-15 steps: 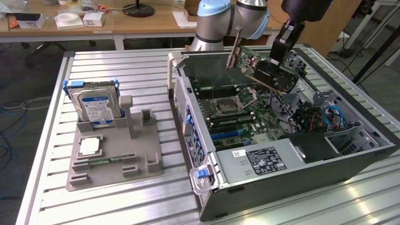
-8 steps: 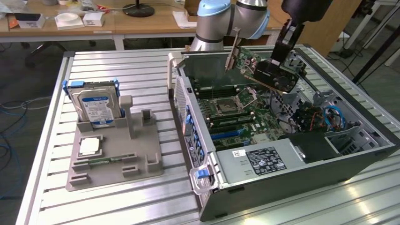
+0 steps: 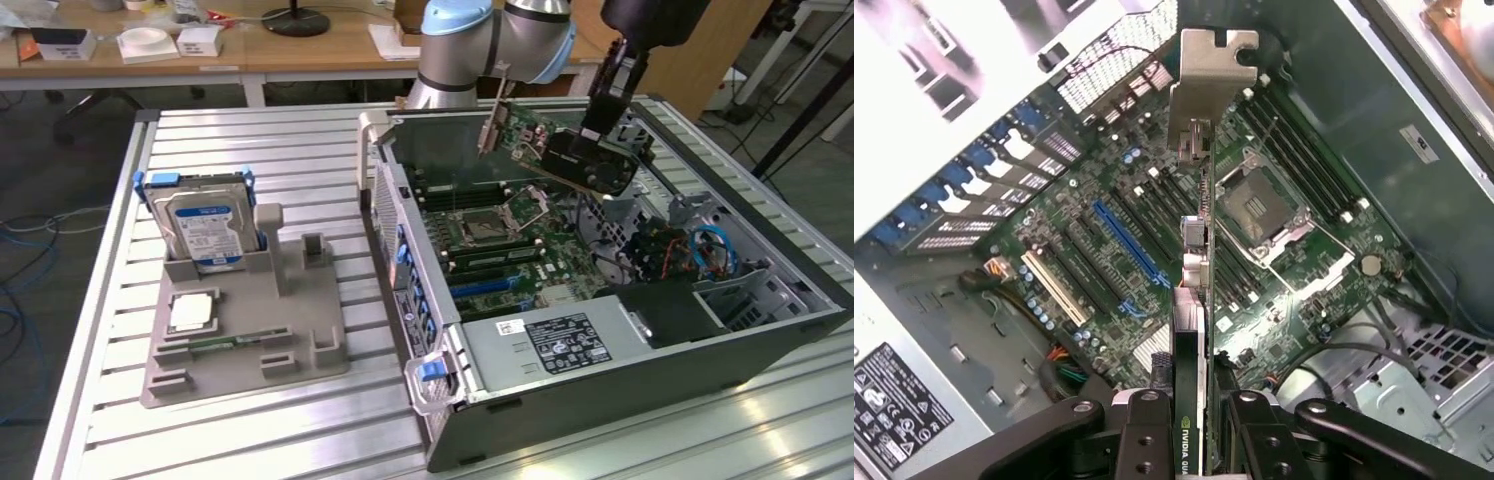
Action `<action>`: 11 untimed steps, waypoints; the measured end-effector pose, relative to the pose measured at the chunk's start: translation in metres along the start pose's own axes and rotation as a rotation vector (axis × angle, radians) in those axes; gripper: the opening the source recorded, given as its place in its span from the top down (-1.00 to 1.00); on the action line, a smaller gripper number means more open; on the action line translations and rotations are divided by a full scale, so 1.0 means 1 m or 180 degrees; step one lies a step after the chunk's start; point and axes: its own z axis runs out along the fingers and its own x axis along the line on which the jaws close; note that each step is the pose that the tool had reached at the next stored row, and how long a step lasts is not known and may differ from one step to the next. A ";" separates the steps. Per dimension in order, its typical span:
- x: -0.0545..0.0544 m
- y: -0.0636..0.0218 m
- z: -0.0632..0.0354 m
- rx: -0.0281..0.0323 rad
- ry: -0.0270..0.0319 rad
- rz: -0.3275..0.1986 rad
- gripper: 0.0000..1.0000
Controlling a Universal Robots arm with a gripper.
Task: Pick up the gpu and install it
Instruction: 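Insert the gpu into the slot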
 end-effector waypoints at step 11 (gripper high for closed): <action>0.000 -0.0002 0.0002 0.0002 0.0015 -0.0363 0.47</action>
